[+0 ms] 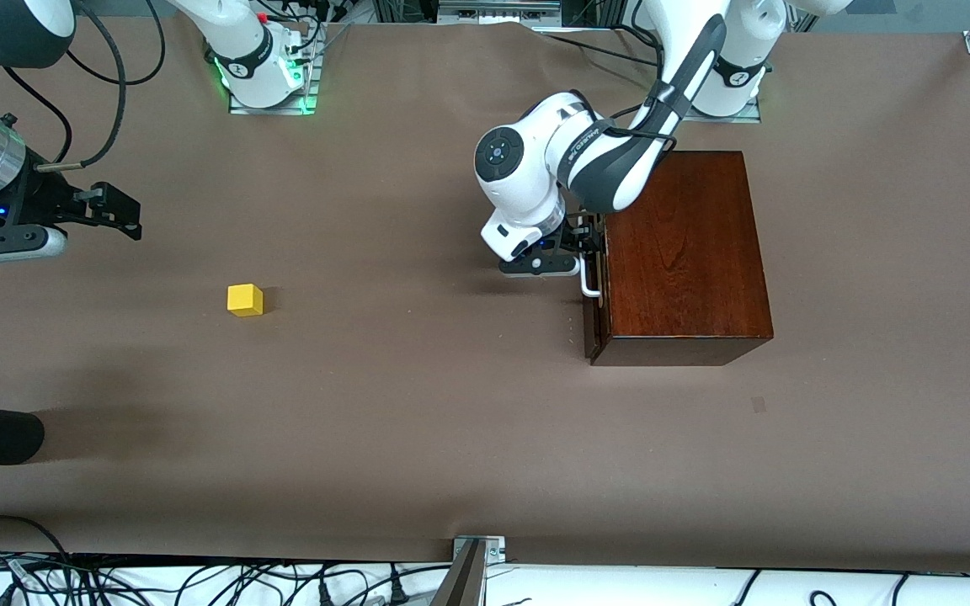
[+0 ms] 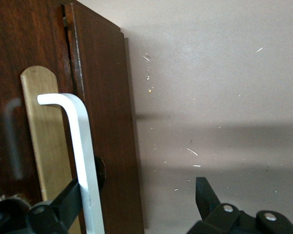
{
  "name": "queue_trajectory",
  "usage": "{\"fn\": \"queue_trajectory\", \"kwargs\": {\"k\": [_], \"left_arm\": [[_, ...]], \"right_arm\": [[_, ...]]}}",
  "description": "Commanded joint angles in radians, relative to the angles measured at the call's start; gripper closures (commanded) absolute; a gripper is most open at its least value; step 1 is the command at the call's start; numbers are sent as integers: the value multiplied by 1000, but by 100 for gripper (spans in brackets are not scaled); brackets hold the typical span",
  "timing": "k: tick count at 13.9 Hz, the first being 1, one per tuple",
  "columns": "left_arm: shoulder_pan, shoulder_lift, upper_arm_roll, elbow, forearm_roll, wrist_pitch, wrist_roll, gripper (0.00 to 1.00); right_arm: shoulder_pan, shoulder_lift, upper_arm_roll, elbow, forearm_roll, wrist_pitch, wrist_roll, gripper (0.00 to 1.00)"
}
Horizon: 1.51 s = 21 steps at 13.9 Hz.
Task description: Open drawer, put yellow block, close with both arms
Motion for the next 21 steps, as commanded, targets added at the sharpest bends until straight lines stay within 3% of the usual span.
{"fn": "queue_trajectory", "kwargs": {"k": [1, 5, 9, 14, 21], "left_arm": [[-27, 24, 3, 9, 22, 58, -43, 0], [-55, 67, 1, 51, 10, 121, -97, 0], [-90, 116, 0, 159, -26, 121, -100, 0], [-108, 147, -2, 186, -51, 123, -114, 0], [-120, 145, -2, 224, -63, 120, -131, 0]], "right_arm": [[-4, 7, 1, 20, -8, -7, -3, 0], [-4, 7, 1, 20, -5, -5, -7, 0], [-5, 7, -1, 20, -1, -5, 1, 0], [-8, 21, -2, 20, -7, 10, 4, 0], [-2, 166, -2, 13, -21, 15, -11, 0]]}}
